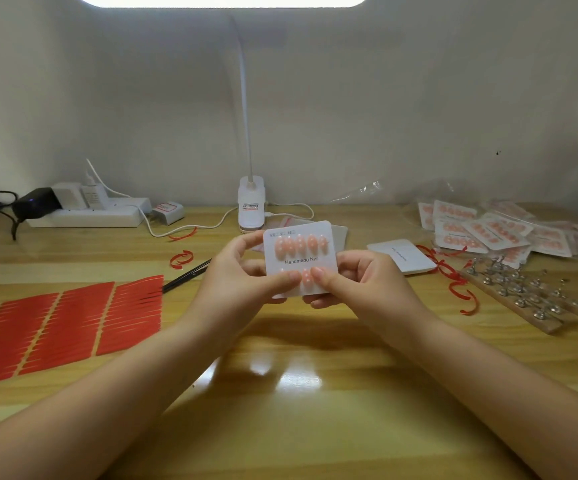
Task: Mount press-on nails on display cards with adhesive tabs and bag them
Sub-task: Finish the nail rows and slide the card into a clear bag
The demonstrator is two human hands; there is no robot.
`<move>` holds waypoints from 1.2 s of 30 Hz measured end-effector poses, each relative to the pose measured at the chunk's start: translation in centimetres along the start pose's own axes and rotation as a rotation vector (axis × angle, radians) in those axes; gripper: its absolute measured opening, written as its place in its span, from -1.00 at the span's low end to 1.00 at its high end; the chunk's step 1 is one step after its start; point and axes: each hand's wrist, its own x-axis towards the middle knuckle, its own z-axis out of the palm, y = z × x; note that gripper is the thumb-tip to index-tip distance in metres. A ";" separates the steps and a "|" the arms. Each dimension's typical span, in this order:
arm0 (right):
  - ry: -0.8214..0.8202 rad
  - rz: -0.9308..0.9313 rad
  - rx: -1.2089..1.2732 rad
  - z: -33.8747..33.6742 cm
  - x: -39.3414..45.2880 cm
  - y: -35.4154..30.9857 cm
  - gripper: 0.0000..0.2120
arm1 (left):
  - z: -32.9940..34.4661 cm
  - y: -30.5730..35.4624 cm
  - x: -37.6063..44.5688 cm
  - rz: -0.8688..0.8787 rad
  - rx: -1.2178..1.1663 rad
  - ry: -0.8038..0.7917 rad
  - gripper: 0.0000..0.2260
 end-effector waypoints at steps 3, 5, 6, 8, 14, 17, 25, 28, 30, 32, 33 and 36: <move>0.000 -0.026 -0.075 0.3 -0.1 0.2 -0.90 | 0.0 -0.2 -0.1 0.006 0.059 0.002 -0.52; -0.011 -0.028 -0.118 0.3 -0.1 0.3 -0.90 | 0.1 -0.1 -0.2 -0.004 0.095 0.017 -0.53; -0.018 -0.034 -0.152 0.2 -0.1 0.3 -0.88 | 0.1 0.0 -0.2 -0.015 0.103 0.020 -0.53; -0.005 -0.069 -0.252 -0.1 0.1 0.3 -0.65 | 0.2 0.1 -0.1 -0.066 0.092 0.005 -0.52; 0.320 -0.143 -0.629 -2.0 0.9 1.4 -0.65 | 0.9 0.0 -0.5 -0.274 0.267 -0.120 -0.26; 0.363 -0.104 -0.790 -3.1 1.4 2.5 -0.82 | 1.5 -0.3 -1.0 -0.294 0.424 -0.193 -0.05; 0.271 0.038 -0.981 -3.6 2.3 3.9 -0.83 | 1.1 -0.6 -1.2 -0.053 1.003 -0.119 0.04; 0.251 0.041 -1.009 -3.7 2.5 4.2 -0.71 | 0.8 -0.7 -1.4 0.129 1.236 -0.017 -0.12; 0.231 0.029 -1.047 -3.7 2.7 4.2 -0.68 | 0.5 -1.1 -1.0 0.234 1.232 0.092 -0.26; 0.208 0.015 -1.085 -3.7 2.8 4.2 -0.70 | -0.1 -1.5 -0.3 0.296 1.145 0.205 -0.36; 0.197 0.011 -1.096 -3.7 2.9 4.2 -0.71 | -0.5 -1.7 0.1 0.301 1.111 0.231 -0.37; 0.179 0.009 -1.090 -3.6 3.0 4.1 -0.73 | -1.3 -2.5 1.1 0.248 1.019 0.173 -0.34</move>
